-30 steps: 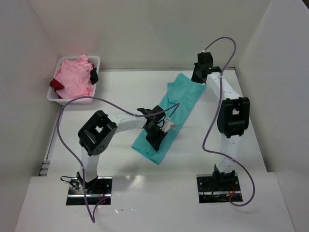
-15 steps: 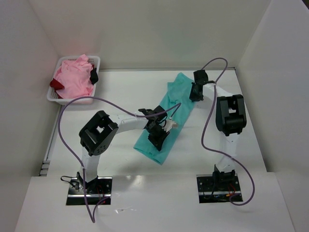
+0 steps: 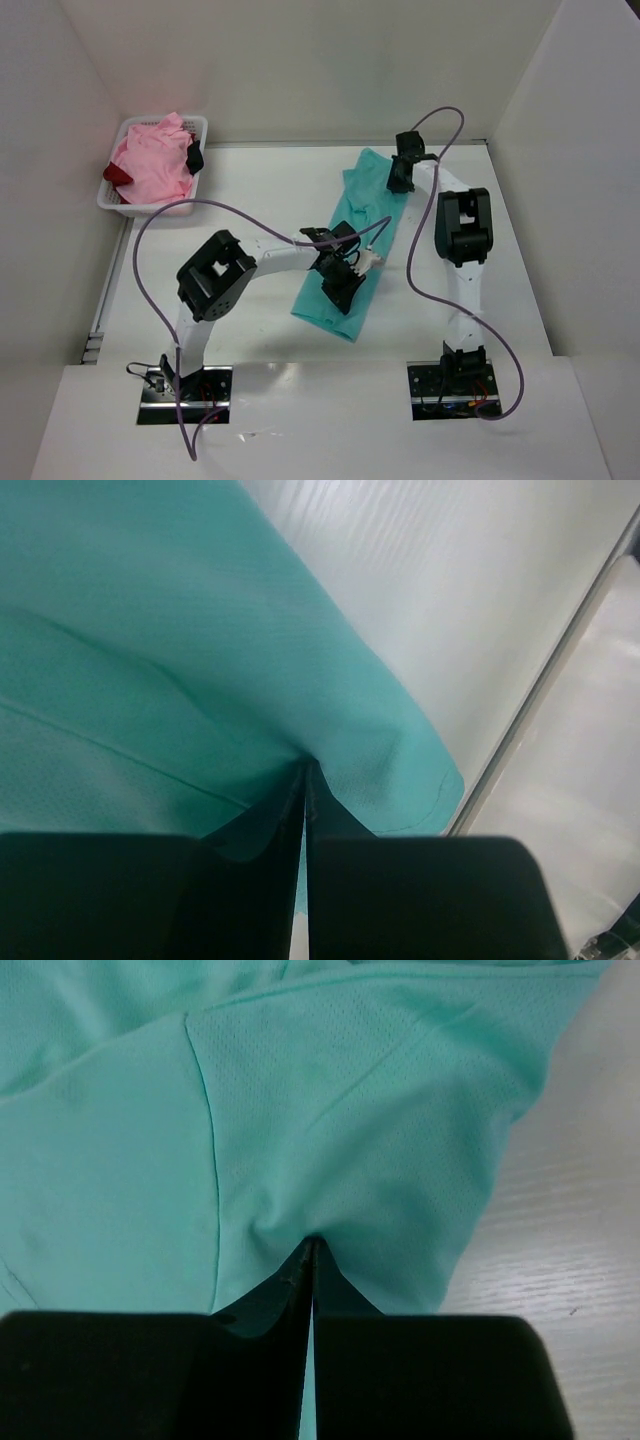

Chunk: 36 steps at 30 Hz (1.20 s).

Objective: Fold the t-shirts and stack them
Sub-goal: Rotate the tshirt 90 degrees

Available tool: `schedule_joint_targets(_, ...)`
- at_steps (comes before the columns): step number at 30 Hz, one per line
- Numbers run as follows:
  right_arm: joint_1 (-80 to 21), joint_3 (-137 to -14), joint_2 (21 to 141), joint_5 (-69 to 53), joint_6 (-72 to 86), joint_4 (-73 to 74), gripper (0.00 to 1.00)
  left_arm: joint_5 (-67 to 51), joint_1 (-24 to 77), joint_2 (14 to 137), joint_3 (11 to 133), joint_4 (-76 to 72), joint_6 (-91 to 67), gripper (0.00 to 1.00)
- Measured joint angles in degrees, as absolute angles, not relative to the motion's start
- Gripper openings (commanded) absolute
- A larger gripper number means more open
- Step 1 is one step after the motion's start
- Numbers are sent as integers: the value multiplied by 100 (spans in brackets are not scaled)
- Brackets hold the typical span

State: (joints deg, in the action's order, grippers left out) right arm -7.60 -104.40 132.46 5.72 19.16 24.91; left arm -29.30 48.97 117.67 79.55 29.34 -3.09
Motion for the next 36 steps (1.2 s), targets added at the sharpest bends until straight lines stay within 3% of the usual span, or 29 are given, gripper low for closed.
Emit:
schedule_joint_targets(15,-1190,-12755,14562,274,1806,3291,4,-3232,5052,12175,8514,2867,-268,10)
schedule_joint_targets(27,-1500,-13321,14923,-668,1673,3332,4,-3533,5175,12272,8554,2600,-27,11)
schedule_joint_targets(35,-1586,-13535,15023,-620,1660,3439,4,-3385,5207,12230,8538,2558,-47,12)
schedule_joint_targets(36,-1573,-13535,15021,-607,1660,3439,8,-3312,5207,12184,8497,2539,-54,14)
